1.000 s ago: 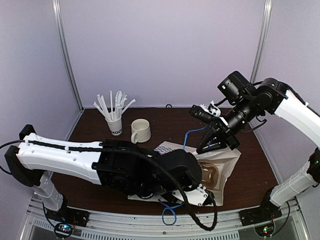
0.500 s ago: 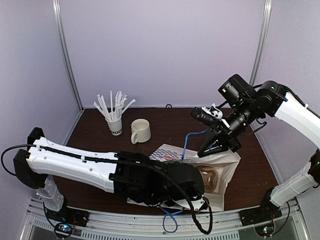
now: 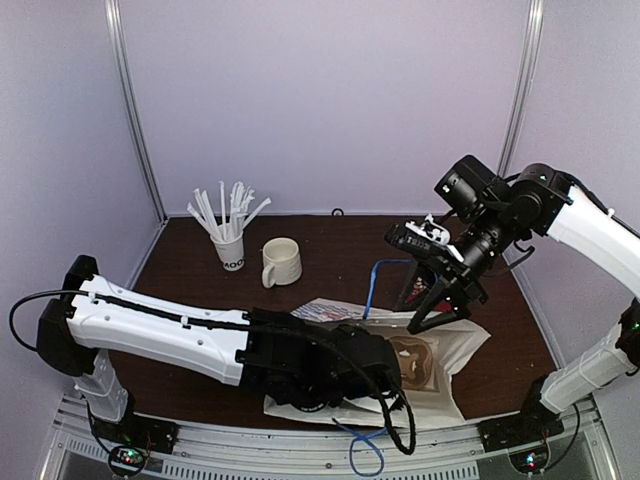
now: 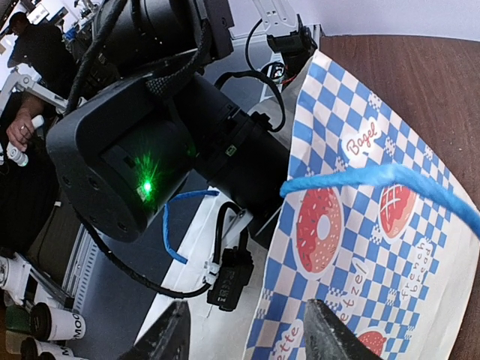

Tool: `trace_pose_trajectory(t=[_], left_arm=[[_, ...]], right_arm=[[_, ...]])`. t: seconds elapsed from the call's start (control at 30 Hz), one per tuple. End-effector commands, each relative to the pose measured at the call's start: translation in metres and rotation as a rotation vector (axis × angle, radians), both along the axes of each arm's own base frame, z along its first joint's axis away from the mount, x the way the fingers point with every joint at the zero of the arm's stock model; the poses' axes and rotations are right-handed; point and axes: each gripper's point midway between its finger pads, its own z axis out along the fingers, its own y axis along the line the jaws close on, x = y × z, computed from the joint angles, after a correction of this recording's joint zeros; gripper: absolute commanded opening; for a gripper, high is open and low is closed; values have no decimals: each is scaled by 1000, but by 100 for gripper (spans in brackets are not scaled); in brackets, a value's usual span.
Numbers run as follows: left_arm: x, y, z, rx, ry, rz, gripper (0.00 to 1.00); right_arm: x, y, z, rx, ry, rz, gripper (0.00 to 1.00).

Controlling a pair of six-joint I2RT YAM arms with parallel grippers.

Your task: Pack the takeout coffee

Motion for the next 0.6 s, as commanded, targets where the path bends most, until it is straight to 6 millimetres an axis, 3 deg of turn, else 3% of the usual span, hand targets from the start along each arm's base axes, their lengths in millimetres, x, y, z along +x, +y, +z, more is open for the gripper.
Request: trace_pose_trajectory(t=[0.0,0.17,0.33,0.57], left_arm=[[11,0,24,-98,-44,59,63],[15,2,34,-141,-56,101,63],[-2,-5,37,-149,-43,111,63],[2,13,42,-137,-102,187,61]], right_arm=[[-5,-7,-2,-19,-16,16,59],[-10,-11,-5,-28,-13,28,72],[-29,-15,-6,-45,-18,96,77],[-58,-22,-17,-87,-45,200,82]])
